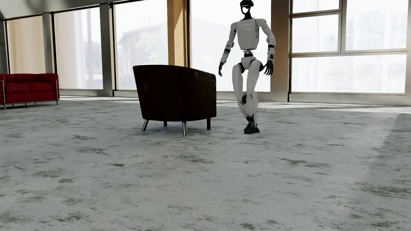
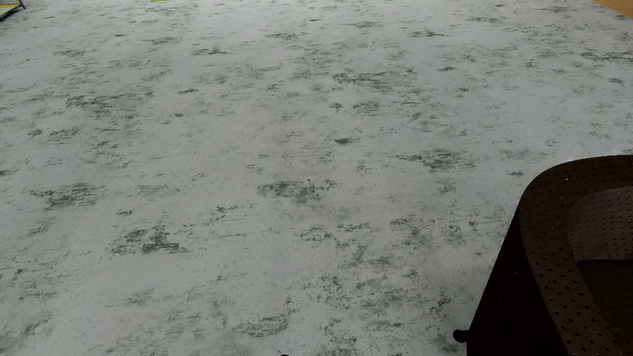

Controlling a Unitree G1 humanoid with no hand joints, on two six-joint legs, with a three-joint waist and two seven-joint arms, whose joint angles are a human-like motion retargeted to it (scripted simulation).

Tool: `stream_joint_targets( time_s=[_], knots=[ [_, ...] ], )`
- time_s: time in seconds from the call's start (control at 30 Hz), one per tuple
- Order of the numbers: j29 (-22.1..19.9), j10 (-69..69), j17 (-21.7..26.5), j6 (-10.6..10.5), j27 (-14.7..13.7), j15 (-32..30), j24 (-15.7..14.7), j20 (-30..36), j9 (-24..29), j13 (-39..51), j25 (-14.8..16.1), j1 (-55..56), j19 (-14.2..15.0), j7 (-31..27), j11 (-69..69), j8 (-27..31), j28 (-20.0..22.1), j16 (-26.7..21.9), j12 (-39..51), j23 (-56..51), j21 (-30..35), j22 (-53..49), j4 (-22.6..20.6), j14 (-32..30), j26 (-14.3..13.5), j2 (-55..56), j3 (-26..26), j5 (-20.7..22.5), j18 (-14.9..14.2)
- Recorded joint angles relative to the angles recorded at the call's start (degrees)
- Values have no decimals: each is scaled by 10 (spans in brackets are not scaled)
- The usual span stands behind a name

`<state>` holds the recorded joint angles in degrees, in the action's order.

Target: Circle the armchair

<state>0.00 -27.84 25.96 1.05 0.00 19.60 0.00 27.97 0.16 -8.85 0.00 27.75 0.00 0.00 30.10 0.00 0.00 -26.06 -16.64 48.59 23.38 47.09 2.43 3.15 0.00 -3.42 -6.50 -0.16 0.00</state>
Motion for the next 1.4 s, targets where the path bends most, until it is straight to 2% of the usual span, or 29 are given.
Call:
stream_joint_targets(
  time_s=[0.07,0.13,0.17,0.23,0.27,0.33,0.43,0.47,0.5,0.53,0.63,0.67,0.7,0.8,0.9,0.93,1.0,1.1,1.2,1.3,1.4],
  knots=[
    [0,37,-7,-3,0,30,0,6,-11,-17,0,6,0,0,6,0,0,9,-20,20,16,21,8,60,0,-18,-5,1,0],
    [0,41,-13,-6,0,57,0,14,-22,-42,0,7,0,0,2,0,0,19,-41,46,31,39,6,62,0,-49,-11,-6,0],
    [0,34,-16,-8,0,68,0,19,-31,-56,0,12,0,0,-3,0,0,25,-52,60,39,44,3,20,0,-66,-15,-13,0],
    [0,-17,-23,-7,0,67,0,27,-50,-83,0,48,0,0,-14,0,0,34,-66,85,47,51,-8,-112,0,-93,-10,-33,0],
    [0,-60,-30,0,0,45,0,28,-52,-95,0,68,0,0,-15,0,0,36,-66,97,41,54,-19,-139,0,-106,-2,-46,0],
    [0,-115,-43,6,0,-60,0,20,-47,-113,0,71,0,0,1,0,0,36,-57,114,31,49,-32,-120,0,-117,-1,-66,0],
    [0,-105,-40,3,0,-307,0,-12,-56,-98,0,36,0,0,107,0,0,29,-37,115,38,13,-41,-80,0,-35,-3,-90,0],
    [0,-96,-38,2,0,-359,0,-23,-54,-85,0,20,0,0,160,0,0,22,-27,105,22,-2,-49,-71,0,0,6,-94,0],
    [0,-85,-34,-1,0,-377,0,-31,-47,-71,0,-1,0,0,217,0,0,11,-14,87,1,-15,-55,-61,0,37,15,-94,0],
    [0,-73,-30,-6,0,-346,0,-38,-38,-55,0,-21,0,0,275,0,0,-1,3,65,-21,-24,-58,-51,0,73,25,-89,0],
    [0,-49,-11,-26,0,-111,0,-60,-3,0,0,-71,0,0,369,0,0,-39,64,0,-71,-27,-63,-26,0,156,78,-68,0],
    [0,-43,-5,-34,0,-72,0,-71,6,16,0,-83,0,0,353,0,0,-48,84,-17,-79,-23,-61,-19,0,177,96,-62,0],
    [0,-35,1,-41,0,-60,0,-82,11,28,0,-93,0,0,319,0,0,-56,101,-33,-83,-20,-57,-11,0,197,107,-55,0],
    [0,-12,12,-54,0,-87,0,-105,17,41,0,-122,0,0,159,0,0,-68,133,-57,-79,-32,-49,10,0,222,119,-30,0],
    [0,-2,6,-51,0,-127,0,-99,3,29,0,-139,0,0,42,0,0,-68,136,-37,-62,-65,-50,31,0,202,135,-18,0],
    [0,-3,0,-46,0,-140,0,-92,-7,18,0,-138,0,0,26,0,0,-65,133,-22,-63,-72,-52,38,0,192,138,-21,0],
    [0,-7,-16,-27,0,-114,0,-80,-25,-5,0,-137,0,0,-3,0,0,-59,125,21,-65,-75,-62,52,0,159,128,-34,0],
    [0,3,-33,2,0,-97,0,-70,-43,-25,0,-155,0,0,-45,0,0,-45,98,102,-22,-43,-68,73,0,123,74,-43,0],
    [0,19,-38,9,0,-105,0,-48,-55,-32,0,-183,0,0,-48,0,0,-13,56,145,6,47,-66,101,0,118,38,-42,0],
    [0,25,-38,10,0,-100,0,1,-58,-27,0,-200,0,0,-43,0,0,24,21,111,-9,126,-64,124,0,120,47,-43,0],
    [0,27,-43,13,0,-96,0,24,-64,-22,0,-208,0,0,-42,0,0,48,0,75,-13,134,-62,141,0,118,60,-43,0]
  ],
)
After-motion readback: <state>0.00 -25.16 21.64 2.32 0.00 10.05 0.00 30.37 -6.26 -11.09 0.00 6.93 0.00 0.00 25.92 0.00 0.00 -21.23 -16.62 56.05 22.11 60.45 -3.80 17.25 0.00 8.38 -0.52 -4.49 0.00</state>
